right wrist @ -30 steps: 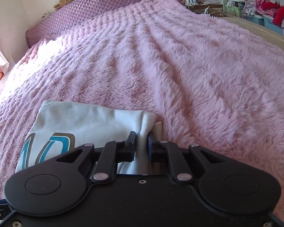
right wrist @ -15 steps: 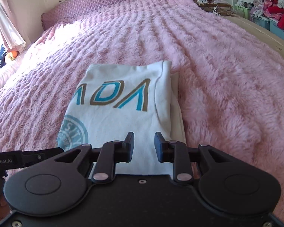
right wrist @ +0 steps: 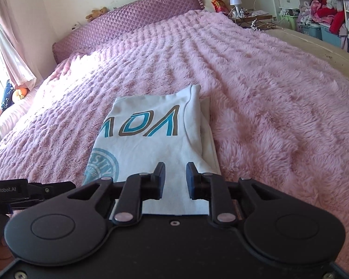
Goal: Fold small clothes
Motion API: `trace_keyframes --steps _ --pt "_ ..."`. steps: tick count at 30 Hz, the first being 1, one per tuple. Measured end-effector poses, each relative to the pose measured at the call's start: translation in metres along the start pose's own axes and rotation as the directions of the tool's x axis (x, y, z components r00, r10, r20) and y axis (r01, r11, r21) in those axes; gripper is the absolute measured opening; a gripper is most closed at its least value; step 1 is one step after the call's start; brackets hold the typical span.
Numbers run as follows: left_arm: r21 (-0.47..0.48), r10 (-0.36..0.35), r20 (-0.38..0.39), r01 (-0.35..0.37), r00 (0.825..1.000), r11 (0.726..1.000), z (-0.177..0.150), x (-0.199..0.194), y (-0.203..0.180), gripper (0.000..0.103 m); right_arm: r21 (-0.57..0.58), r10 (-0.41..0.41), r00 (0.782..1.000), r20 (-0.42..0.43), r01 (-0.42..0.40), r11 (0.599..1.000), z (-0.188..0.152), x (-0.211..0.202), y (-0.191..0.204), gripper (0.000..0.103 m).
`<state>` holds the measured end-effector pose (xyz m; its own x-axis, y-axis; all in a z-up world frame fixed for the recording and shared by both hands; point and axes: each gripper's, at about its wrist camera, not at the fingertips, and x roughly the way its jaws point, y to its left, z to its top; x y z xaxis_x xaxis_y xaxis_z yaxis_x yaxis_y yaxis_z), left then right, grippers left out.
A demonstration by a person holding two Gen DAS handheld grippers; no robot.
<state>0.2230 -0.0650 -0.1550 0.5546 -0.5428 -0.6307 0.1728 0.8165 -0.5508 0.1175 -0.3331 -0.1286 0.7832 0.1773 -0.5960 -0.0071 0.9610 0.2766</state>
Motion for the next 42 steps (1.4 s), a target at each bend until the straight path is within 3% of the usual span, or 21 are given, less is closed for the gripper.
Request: trace_keyframes --steps 4,7,10,11,13,14,16,19,23,25,27,28,32,36,39,42 --pt "-0.009 0.055 -0.058 -0.056 0.997 0.998 -0.015 0.016 0.016 0.058 0.023 -0.031 0.997 -0.075 0.033 0.999 -0.024 0.014 -0.018 0.019" --pt "-0.033 0.038 -0.074 -0.040 0.997 0.999 -0.021 0.025 0.026 0.058 0.065 -0.021 0.994 -0.107 0.028 0.998 -0.037 0.025 -0.033 0.017" --pt "-0.030 0.003 -0.083 -0.005 0.997 1.000 -0.007 0.017 0.023 0.058 0.056 0.011 0.996 -0.092 -0.005 0.998 -0.028 0.019 -0.033 0.020" --pt "-0.031 -0.032 -0.079 0.030 0.996 0.999 0.001 0.013 0.025 0.058 0.061 0.037 0.997 -0.063 -0.033 0.998 -0.021 0.017 -0.034 0.024" --pt "-0.029 -0.089 -0.056 0.087 0.995 0.996 0.019 0.010 0.032 0.060 0.107 0.112 0.994 0.003 -0.112 0.988 -0.003 0.017 -0.044 0.056" --pt "-0.032 -0.095 -0.035 0.093 0.995 0.995 0.029 0.009 0.037 0.061 0.126 0.147 0.989 0.019 -0.148 0.981 0.006 0.020 -0.049 0.059" --pt "-0.062 -0.087 -0.023 0.085 0.996 0.994 0.049 0.016 0.053 0.062 0.148 0.193 0.980 0.048 -0.199 0.969 0.024 0.034 -0.062 0.059" --pt "-0.168 -0.139 -0.058 0.128 0.989 0.977 0.068 0.036 0.084 0.062 0.178 0.213 0.977 0.024 -0.214 0.960 0.040 0.067 -0.079 0.059" --pt "-0.324 -0.280 -0.157 0.218 0.947 0.921 0.072 0.075 0.120 0.062 0.327 0.311 0.950 -0.039 -0.282 0.902 0.037 0.113 -0.108 0.059" --pt "-0.387 -0.335 -0.136 0.261 0.933 0.885 0.075 0.087 0.130 0.062 0.398 0.371 0.928 -0.048 -0.323 0.859 0.033 0.129 -0.116 0.059" --pt "-0.401 -0.374 -0.129 0.297 0.918 0.867 0.081 0.098 0.130 0.064 0.426 0.423 0.905 -0.037 -0.369 0.826 0.032 0.140 -0.116 0.059" --pt "-0.400 -0.372 -0.137 0.292 0.918 0.869 0.085 0.104 0.128 0.064 0.439 0.450 0.892 -0.039 -0.390 0.810 0.032 0.147 -0.115 0.060" --pt "-0.389 -0.381 -0.156 0.298 0.911 0.872 0.099 0.131 0.118 0.065 0.448 0.483 0.874 -0.051 -0.412 0.793 0.036 0.171 -0.102 0.063" --pt "-0.431 -0.404 -0.118 0.320 0.907 0.844 0.100 0.146 0.121 0.066 0.442 0.516 0.854 -0.073 -0.436 0.784 0.041 0.189 -0.097 0.062" --pt "-0.440 -0.394 -0.114 0.310 0.912 0.843 0.099 0.149 0.120 0.066 0.459 0.505 0.860 -0.071 -0.421 0.782 0.041 0.194 -0.098 0.056" --pt "-0.400 -0.355 -0.124 0.281 0.927 0.873 0.101 0.145 0.111 0.061 0.436 0.459 0.884 -0.086 -0.381 0.815 0.041 0.189 -0.097 0.042"
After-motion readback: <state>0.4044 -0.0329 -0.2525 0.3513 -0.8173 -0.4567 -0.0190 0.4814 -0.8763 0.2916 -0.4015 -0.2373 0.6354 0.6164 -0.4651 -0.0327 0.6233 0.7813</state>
